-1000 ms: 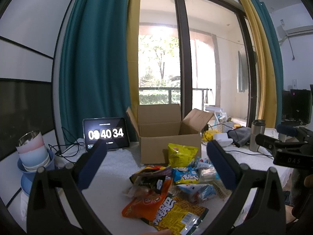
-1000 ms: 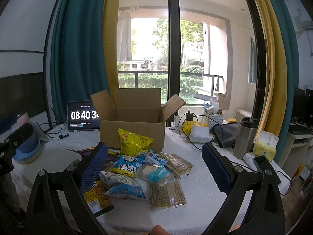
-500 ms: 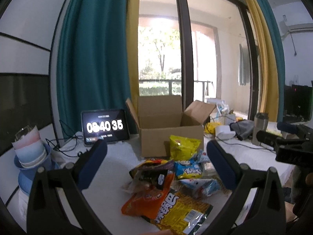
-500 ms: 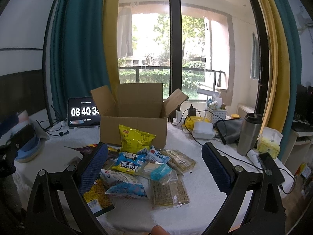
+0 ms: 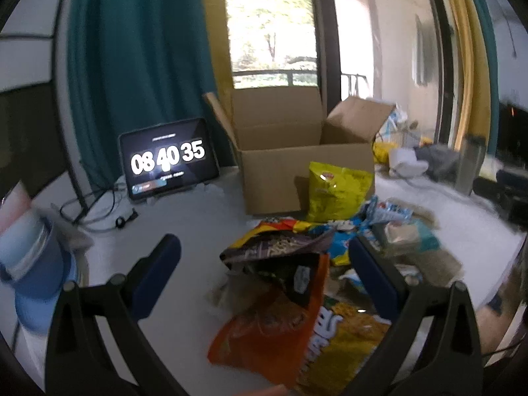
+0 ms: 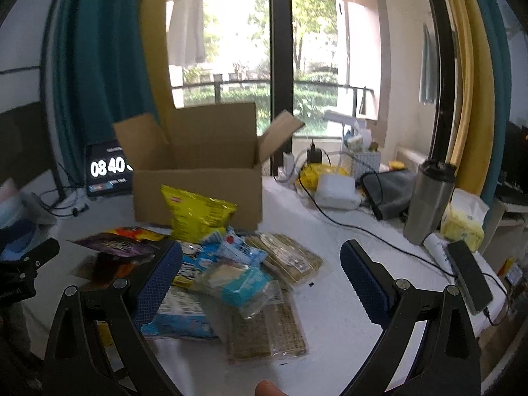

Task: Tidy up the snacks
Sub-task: 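Lower the left gripper onto the purple-labelled snack pack and close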

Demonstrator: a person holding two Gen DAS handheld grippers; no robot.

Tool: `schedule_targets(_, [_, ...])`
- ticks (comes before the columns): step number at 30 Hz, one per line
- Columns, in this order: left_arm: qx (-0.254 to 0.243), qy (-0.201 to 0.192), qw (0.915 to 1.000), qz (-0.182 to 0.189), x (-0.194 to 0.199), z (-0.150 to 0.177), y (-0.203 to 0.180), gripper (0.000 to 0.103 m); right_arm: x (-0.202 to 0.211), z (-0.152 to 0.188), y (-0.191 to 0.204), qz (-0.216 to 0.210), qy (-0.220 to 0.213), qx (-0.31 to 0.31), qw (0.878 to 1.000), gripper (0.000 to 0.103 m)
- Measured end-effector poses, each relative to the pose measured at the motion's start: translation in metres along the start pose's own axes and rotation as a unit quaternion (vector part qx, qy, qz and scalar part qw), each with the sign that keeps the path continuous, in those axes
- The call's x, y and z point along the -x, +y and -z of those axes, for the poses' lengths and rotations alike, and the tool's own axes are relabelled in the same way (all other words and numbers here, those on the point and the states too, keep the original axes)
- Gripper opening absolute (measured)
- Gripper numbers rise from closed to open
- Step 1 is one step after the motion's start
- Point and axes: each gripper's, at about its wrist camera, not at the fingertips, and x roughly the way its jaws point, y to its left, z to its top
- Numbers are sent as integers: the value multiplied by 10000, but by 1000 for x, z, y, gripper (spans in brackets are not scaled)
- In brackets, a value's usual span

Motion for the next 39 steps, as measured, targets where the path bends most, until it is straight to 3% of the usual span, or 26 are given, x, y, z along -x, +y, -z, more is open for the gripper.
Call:
schedule_targets(7, [-904, 511, 9946, -90, -57, -2, -13, 101, -57, 9, -16, 25, 626, -94, 9980, 98])
schedule_targets(14, [-1042, 608, 9924, 245, -75, -13, -13, 101, -89, 11, -17, -89, 870, -139, 9961, 98])
schedule_targets(20, [-598, 937, 9891, 961, -85, -17, -4, 60, -101, 5, -9, -322, 933, -56, 9951, 98])
schedule_targets(21, [-601, 986, 9901, 802, -87, -17, -2, 45, -102, 4, -8, -339, 926, -43, 9951, 98])
schedule_targets(25, [-176, 984, 9932, 591, -89, -20, 21, 42, -103, 2, -5, -392, 946, -19, 9947, 98])
schedule_targets(27, [-233, 1037, 9928, 546, -96, -18, 25, 42, -104, 3, -5, -397, 959, -17, 9946, 98])
schedule_targets(30, [-272, 1064, 9910, 761, -102, -17, 26, 42, -106, 3, -2, -412, 991, -18, 9942, 98])
schedule_targets(32, [-438, 984, 9910, 800, -101, -17, 20, 30, -107, 2, 2, -418, 994, 17, 9942, 98])
schedule_targets(34, [-406, 1056, 9897, 880, -103, -16, 19, 10, -105, 1, 4, -423, 963, 42, 9944, 98])
schedule_targets(39, [70, 870, 9894, 1157, -92, -20, 29, 1, -105, 0, 4, -389, 970, 34, 9945, 98])
